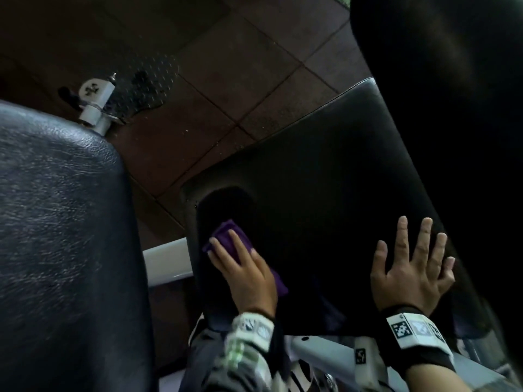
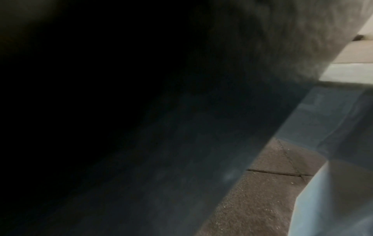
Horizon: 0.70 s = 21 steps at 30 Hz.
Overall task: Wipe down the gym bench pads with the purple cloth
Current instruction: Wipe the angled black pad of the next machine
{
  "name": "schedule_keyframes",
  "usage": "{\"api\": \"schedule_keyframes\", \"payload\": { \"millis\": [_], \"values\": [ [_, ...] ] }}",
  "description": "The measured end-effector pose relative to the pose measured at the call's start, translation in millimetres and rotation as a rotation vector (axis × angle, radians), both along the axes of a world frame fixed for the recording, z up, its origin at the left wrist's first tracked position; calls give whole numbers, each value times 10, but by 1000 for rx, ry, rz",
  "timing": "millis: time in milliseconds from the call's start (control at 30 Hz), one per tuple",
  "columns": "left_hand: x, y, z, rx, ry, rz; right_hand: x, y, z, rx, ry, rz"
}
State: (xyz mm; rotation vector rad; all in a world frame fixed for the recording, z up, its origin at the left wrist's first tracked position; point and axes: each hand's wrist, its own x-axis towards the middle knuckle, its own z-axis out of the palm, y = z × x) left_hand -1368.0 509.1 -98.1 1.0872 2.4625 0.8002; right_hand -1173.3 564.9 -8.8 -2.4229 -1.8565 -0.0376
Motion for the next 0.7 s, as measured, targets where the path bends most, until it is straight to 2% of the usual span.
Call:
{"api": "schedule_keyframes", "payload": {
  "millis": [100,200,300,433,567,700],
  "values": [
    [498,-219,171,23,-48,-128,12,-1,-3,8,-1,5],
    [643,13,286,54,-31,-215,17,-8,-8,24,-1,18],
    [416,399,249,73,39,-250,8,-10,-2,40,1,22],
    [-92,660,88,75,-13,-113,0,-17,5,38,-1,18],
    [-182,290,-25,20,-13,-20,10,-12,-10,35,-2,20],
    [361,-282,141,28,-46,-144,10,-12,-21,46,-13,26]
  ]
}}
